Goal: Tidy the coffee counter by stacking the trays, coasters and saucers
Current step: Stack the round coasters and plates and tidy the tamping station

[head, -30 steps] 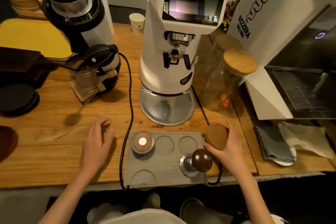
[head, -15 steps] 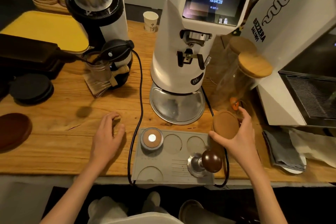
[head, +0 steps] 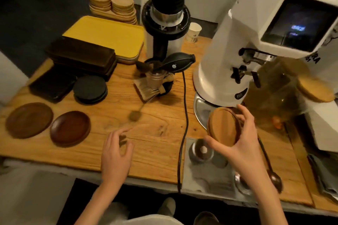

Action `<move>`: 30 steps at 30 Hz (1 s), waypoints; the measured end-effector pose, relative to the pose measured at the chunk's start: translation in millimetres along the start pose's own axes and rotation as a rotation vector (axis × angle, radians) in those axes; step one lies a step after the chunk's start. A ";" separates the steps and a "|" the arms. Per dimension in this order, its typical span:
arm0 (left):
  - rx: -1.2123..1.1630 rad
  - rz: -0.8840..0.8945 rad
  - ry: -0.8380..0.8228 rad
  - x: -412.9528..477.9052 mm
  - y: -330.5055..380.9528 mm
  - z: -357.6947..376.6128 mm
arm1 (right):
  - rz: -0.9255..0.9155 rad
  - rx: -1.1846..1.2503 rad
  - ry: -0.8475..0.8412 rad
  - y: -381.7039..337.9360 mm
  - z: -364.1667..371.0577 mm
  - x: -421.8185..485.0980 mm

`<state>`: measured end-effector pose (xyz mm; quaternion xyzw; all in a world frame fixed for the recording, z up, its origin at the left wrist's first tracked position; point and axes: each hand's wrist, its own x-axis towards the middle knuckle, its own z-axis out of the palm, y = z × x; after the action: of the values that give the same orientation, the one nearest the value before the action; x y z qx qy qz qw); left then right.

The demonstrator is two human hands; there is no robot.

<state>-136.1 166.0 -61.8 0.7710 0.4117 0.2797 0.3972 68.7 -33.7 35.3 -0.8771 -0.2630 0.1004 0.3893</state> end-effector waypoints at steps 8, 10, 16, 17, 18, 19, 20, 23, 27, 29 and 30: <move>0.441 0.021 -0.086 54.7 -75.9 -115.6 | -0.052 -0.008 -0.159 -72.6 155.1 -22.8; 0.501 0.072 -0.165 65.8 -91.3 -129.8 | -0.064 -0.027 -0.215 -87.9 199.4 -29.6; 0.669 0.202 -0.307 85.9 -113.2 -146.5 | -0.045 -0.123 -0.196 -102.8 275.9 -45.2; 0.683 0.216 -0.317 89.2 -115.1 -146.3 | -0.042 -0.148 -0.164 -102.4 280.6 -45.8; 0.695 0.230 -0.329 92.5 -117.2 -146.2 | -0.033 -0.165 -0.141 -103.2 283.7 -46.4; 0.705 0.249 -0.339 95.0 -118.2 -144.6 | -0.023 -0.172 -0.129 -102.6 285.0 -46.1; 0.702 0.264 -0.347 96.8 -119.0 -143.2 | -0.011 -0.179 -0.129 -102.0 285.2 -45.8; 0.674 0.274 -0.356 101.8 -119.7 -140.1 | 0.001 -0.190 -0.138 -100.7 285.6 -45.8; 0.639 0.282 -0.330 105.0 -117.8 -143.4 | 0.002 -0.195 -0.150 -101.4 286.1 -45.3; 0.598 0.290 -0.286 106.2 -118.8 -150.3 | 0.013 -0.190 -0.152 -100.9 286.3 -45.4; 0.579 0.289 -0.258 107.2 -120.6 -155.4 | 0.015 -0.187 -0.152 -100.7 286.0 -45.8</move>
<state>-249.6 358.9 -70.2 0.9310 0.3070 0.1047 0.1672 -117.3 178.0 -85.5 -0.9014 -0.2932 0.1445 0.2839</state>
